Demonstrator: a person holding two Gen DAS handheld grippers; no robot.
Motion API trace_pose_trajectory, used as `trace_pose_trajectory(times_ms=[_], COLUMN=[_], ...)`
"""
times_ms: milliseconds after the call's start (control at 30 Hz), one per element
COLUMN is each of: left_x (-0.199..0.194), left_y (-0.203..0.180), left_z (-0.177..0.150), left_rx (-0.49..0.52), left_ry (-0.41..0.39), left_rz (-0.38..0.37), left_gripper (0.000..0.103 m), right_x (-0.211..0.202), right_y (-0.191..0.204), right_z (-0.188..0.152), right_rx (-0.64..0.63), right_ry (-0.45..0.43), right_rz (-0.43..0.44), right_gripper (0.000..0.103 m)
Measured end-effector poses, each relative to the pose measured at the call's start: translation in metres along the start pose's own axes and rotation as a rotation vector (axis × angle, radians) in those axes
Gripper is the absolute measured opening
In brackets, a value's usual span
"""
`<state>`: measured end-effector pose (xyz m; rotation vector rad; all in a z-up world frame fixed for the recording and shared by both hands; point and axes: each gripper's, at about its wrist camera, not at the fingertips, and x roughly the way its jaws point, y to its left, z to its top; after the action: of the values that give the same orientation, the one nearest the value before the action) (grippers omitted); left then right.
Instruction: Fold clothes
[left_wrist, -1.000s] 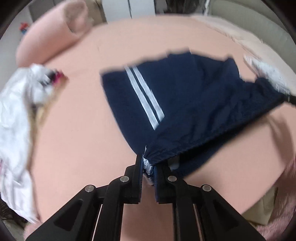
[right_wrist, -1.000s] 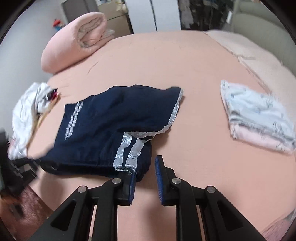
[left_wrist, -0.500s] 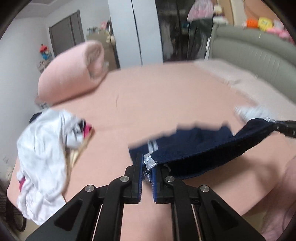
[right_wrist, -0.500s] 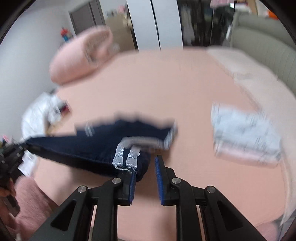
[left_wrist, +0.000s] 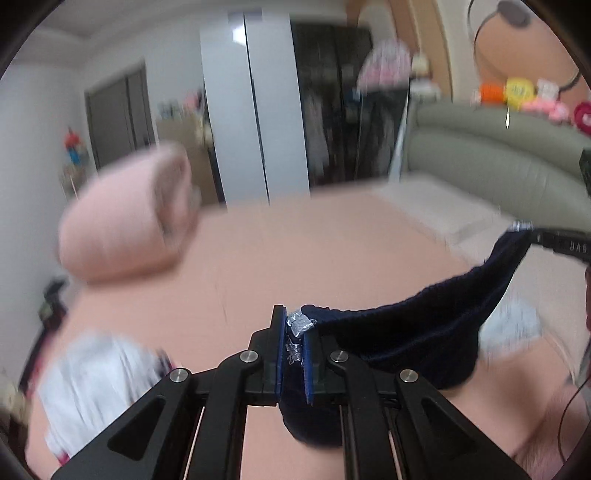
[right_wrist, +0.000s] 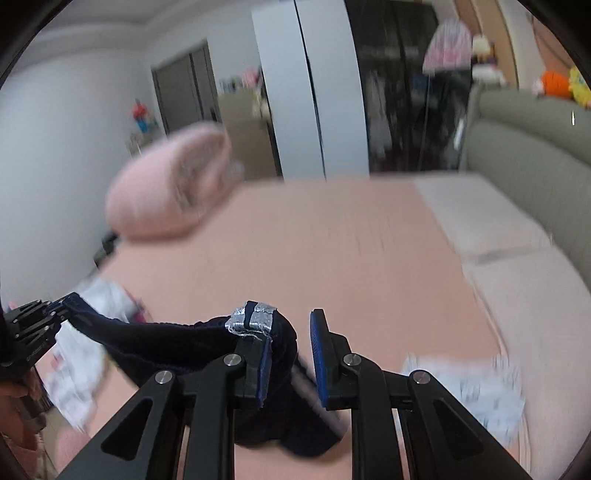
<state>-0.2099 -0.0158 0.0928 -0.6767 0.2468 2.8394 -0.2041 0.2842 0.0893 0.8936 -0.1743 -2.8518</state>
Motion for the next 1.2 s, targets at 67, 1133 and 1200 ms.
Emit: trace_pose_trajectory(times_ms=[67, 1133, 1200], left_x=[-0.021, 0.074, 0.072], left_y=[0.006, -0.049, -0.047], left_z=[0.025, -0.265, -0.264], left_rx=[0.030, 0.156, 0.160], left_ry=[-0.070, 0.619, 0.622], left_rz=[0.012, -0.121, -0.141], left_gripper=[0.009, 0.008, 0.009], right_x=[-0.028, 0.081, 0.078], right_y=[0.004, -0.027, -0.030], right_z=[0.019, -0.242, -0.242], right_rx=[-0.007, 0.051, 0.057], right_ry=[-0.086, 0.527, 0.553], right_rz=[0.004, -0.038, -0.040], right_gripper=[0.017, 0.018, 0.018])
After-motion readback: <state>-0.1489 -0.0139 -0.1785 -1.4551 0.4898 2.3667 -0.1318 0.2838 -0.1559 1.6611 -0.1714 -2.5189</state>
